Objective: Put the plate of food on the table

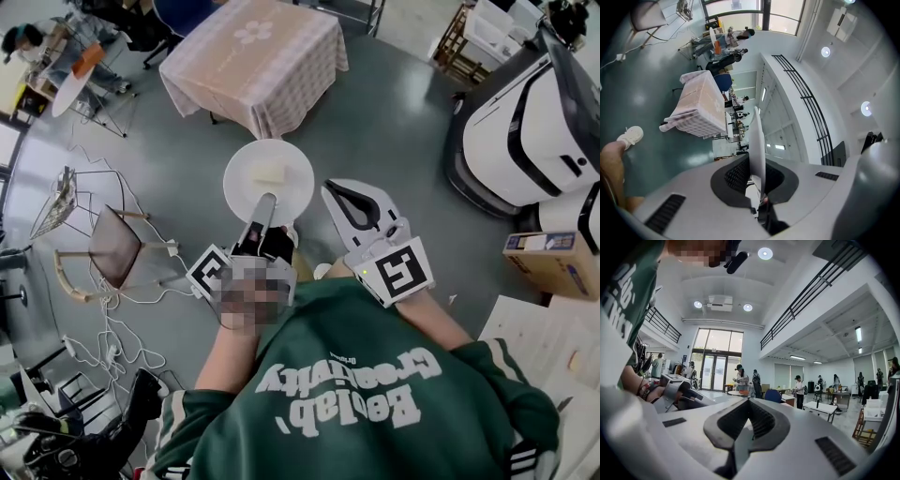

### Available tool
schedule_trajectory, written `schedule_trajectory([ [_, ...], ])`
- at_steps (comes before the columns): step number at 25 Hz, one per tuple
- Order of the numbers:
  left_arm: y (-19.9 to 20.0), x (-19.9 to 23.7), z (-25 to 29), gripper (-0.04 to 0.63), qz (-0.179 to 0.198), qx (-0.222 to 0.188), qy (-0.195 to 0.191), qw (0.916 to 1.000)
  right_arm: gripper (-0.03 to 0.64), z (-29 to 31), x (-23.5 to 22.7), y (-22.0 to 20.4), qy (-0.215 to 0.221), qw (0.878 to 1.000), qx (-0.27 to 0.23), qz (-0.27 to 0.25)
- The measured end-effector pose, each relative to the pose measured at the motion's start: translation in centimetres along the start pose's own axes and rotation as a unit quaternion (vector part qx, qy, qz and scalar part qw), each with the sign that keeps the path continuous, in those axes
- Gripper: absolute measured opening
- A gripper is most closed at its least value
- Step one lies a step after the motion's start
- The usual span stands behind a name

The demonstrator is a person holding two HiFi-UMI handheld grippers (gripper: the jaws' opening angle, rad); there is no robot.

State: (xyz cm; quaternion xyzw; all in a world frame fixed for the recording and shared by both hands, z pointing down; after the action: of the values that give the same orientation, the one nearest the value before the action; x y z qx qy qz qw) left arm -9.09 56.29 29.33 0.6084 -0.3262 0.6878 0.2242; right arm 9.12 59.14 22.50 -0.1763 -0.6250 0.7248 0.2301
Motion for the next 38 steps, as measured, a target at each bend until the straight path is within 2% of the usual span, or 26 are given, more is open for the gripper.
schedule_trajectory([
  [5, 1.1, 0.6, 1.4, 0.021, 0.014, 0.003, -0.004, 0.9999, 0.015, 1.1, -0.7, -0.4, 0.001, 1.000, 0.000, 0.002],
  [14, 4.6, 1.4, 4.8, 0.021, 0.015, 0.003, -0.015, 0.9998, 0.015, 5.0, -3.0, 0.1, -0.008, 1.000, -0.005, -0.004],
  [19, 8.2, 1.6, 7.3, 0.021, 0.022, 0.009, -0.023, 0.9995, 0.015, 8.6, -4.1, 0.8, -0.014, 1.000, -0.002, -0.008],
  [27, 14.8, 2.8, 13.0, 0.021, 0.008, 0.021, -0.021, 0.9995, 0.015, 16.1, -7.0, 2.3, -0.017, 1.000, 0.009, -0.011],
  [38, 24.0, 3.0, 20.4, 0.021, 0.004, 0.046, -0.022, 0.9987, 0.015, 26.0, -11.9, 4.8, -0.045, 0.999, 0.018, 0.002],
])
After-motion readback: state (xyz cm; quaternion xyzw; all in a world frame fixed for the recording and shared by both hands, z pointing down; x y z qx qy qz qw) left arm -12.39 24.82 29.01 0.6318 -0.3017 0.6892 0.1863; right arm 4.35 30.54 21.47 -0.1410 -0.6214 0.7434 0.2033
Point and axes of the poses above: the fingertips, and each gripper's own axes: z forward along the fingers, x to its left, y out of its top, the point moved 7 cm from there along -z, backward along the fingers, and after that the axes turned 5 degrees about x, right-handed, at the moved point
